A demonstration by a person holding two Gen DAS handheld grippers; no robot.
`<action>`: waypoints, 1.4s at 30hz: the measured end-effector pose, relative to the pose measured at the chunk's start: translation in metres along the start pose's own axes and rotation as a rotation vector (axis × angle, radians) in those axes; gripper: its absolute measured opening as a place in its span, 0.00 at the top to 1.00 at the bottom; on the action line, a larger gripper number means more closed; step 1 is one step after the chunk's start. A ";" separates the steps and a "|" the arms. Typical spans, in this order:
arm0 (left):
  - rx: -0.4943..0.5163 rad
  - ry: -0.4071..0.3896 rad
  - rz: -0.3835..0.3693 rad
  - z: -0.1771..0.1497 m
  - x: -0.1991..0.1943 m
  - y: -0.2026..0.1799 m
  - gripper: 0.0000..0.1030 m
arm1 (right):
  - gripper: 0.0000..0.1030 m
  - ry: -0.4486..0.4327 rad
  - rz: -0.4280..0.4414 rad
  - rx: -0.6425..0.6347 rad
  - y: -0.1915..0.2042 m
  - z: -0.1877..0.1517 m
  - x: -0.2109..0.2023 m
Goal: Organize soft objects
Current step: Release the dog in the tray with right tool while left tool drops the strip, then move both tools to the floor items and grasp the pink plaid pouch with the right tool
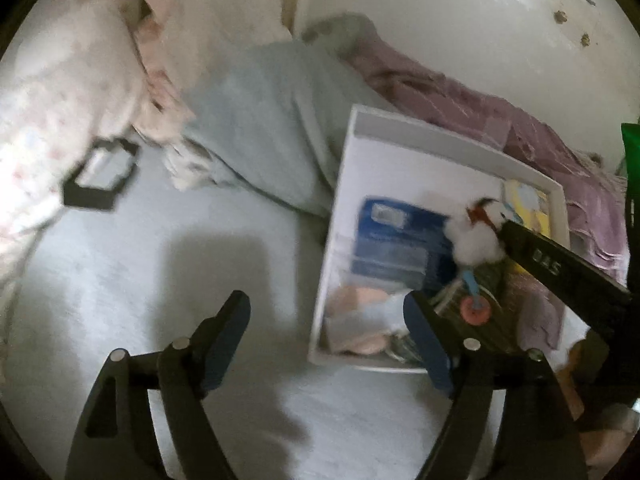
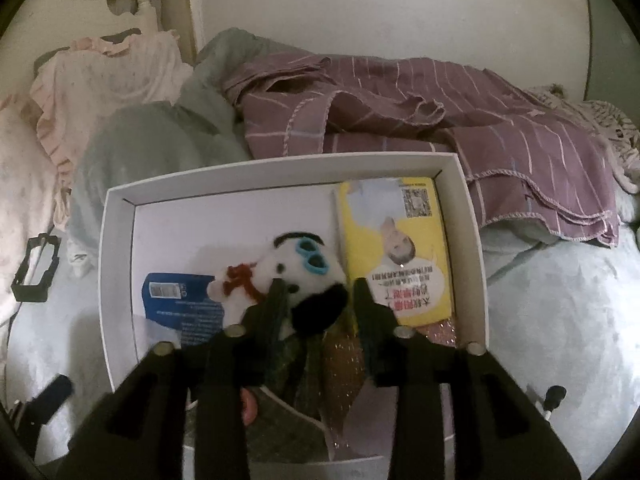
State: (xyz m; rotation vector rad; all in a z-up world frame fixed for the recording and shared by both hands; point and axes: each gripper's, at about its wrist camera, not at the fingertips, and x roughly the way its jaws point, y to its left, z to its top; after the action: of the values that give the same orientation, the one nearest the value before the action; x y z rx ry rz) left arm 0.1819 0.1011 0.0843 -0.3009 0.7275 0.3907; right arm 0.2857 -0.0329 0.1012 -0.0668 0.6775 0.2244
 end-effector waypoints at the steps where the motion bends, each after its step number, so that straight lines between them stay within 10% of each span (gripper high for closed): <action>1: 0.006 -0.015 0.007 0.000 -0.003 0.000 0.22 | 0.49 -0.004 -0.004 0.006 -0.002 0.000 -0.002; 18: 0.043 0.115 -0.160 -0.004 -0.004 -0.007 0.22 | 0.47 -0.051 0.008 -0.044 -0.011 -0.036 -0.078; 42: 0.360 0.318 -0.391 -0.027 -0.043 -0.055 0.22 | 0.30 0.041 0.055 0.051 -0.072 -0.116 -0.163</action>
State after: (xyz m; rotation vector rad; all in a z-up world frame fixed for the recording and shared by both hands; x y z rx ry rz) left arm 0.1614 0.0309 0.1025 -0.1586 1.0096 -0.1659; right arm 0.1073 -0.1481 0.1122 -0.0036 0.7265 0.2586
